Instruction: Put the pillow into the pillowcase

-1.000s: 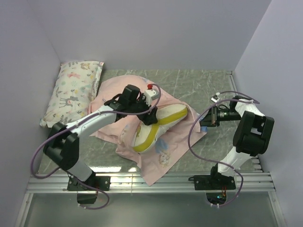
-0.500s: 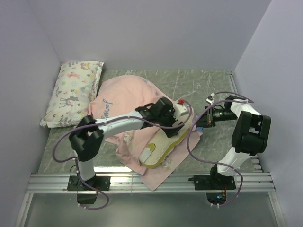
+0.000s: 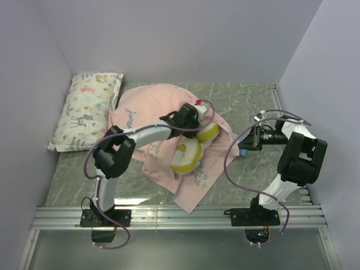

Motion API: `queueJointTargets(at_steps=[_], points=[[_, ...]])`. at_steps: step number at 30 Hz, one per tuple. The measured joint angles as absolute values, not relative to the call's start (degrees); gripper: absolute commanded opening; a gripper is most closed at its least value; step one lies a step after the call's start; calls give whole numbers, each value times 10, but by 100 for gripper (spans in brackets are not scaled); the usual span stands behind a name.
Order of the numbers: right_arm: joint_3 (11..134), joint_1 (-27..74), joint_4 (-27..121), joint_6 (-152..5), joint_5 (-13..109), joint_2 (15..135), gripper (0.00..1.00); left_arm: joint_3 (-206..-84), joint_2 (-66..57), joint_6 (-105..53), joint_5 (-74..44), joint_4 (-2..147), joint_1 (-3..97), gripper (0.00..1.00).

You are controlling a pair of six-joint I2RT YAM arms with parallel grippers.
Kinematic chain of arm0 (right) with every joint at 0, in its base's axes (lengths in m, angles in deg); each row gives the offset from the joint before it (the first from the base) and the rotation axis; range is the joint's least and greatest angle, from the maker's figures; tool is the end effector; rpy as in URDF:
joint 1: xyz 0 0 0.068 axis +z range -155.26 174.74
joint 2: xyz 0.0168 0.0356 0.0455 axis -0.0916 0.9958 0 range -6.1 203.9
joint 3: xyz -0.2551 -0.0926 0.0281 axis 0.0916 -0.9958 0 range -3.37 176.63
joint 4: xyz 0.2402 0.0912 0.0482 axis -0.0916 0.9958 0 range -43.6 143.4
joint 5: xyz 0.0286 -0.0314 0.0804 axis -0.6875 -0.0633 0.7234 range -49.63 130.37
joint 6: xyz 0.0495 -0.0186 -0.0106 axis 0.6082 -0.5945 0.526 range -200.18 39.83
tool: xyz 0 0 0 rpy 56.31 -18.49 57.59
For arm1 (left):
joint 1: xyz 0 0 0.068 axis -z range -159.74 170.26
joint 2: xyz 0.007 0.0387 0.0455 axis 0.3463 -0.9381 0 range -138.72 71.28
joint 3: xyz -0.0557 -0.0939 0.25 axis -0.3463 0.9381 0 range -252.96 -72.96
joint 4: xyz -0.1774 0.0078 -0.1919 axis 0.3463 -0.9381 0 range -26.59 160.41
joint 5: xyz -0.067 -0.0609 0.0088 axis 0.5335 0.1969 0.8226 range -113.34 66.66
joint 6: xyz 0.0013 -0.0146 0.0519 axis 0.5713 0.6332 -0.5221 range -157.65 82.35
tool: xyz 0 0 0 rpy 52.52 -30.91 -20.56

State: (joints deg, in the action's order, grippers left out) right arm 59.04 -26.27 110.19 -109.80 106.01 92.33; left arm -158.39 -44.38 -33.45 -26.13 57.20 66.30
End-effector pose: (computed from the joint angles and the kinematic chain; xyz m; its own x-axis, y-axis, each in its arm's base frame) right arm 0.2702 -0.0691 0.1917 -0.9443 0.1444 -0.2956 -0.2002 0.4609 0.8646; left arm 0.3175 -0.3269 0.2046 -0.5269 0.4410 -0.7265 0.6576 0.7531 -0.0198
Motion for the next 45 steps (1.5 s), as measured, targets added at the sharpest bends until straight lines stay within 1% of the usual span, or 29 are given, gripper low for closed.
queueJointTargets(at_steps=[3,7,10,11,12,13,14,15,16,17,18,20,24,27,30,32,33,36,38,42,44,45], points=[[606,-271,1081,-1077,1058,926,0,-1571,-429,-324,-229,583,606,0],[631,-266,1039,-1012,1037,935,0,-1566,-410,-319,-187,583,583,0],[661,-266,1016,-965,993,948,1,-1562,-404,-304,-111,578,566,0],[672,-265,1010,-953,981,954,9,-1561,-402,-300,-86,576,559,0],[683,-263,1006,-942,971,958,17,-1561,-399,-295,-61,573,552,4],[689,-261,1002,-933,961,961,30,-1561,-397,-293,-40,569,547,12],[697,-259,997,-925,948,962,40,-1562,-395,-294,-25,559,544,22],[702,-259,993,-918,936,962,51,-1565,-393,-297,-14,543,541,40],[705,-258,990,-910,927,960,65,-1568,-392,-302,-6,528,541,46],[705,-257,984,-902,917,957,66,-1568,-392,-304,1,515,542,52],[705,-255,981,-899,906,953,78,-1568,-391,-309,4,506,543,61],[704,-249,979,-890,886,939,85,-1561,-386,-319,5,493,553,65],[701,-231,979,-881,858,887,85,-1558,-364,-339,16,469,566,71],[701,-204,972,-878,843,868,86,-1558,-333,-347,43,452,557,73],[701,-153,955,-874,830,883,86,-1569,-303,-348,58,442,529,74],[702,-123,937,-867,827,910,86,-1609,-301,-356,48,428,506,75],[702,-99,927,-862,826,928,86,-1635,-310,-364,38,420,496,80],[706,-66,906,-841,832,985,81,-1722,-352,-388,1,416,477,81],[704,-59,894,-825,838,1013,78,-1778,-393,-404,-18,424,475,87],[684,-58,866,-791,861,1021,77,-1875,-497,-429,-50,439,476,87],[677,-58,852,-779,871,1021,73,-1916,-551,-439,-56,446,476,86],[674,-58,847,-774,876,1022,67,-1929,-576,-442,-57,451,476,85]])
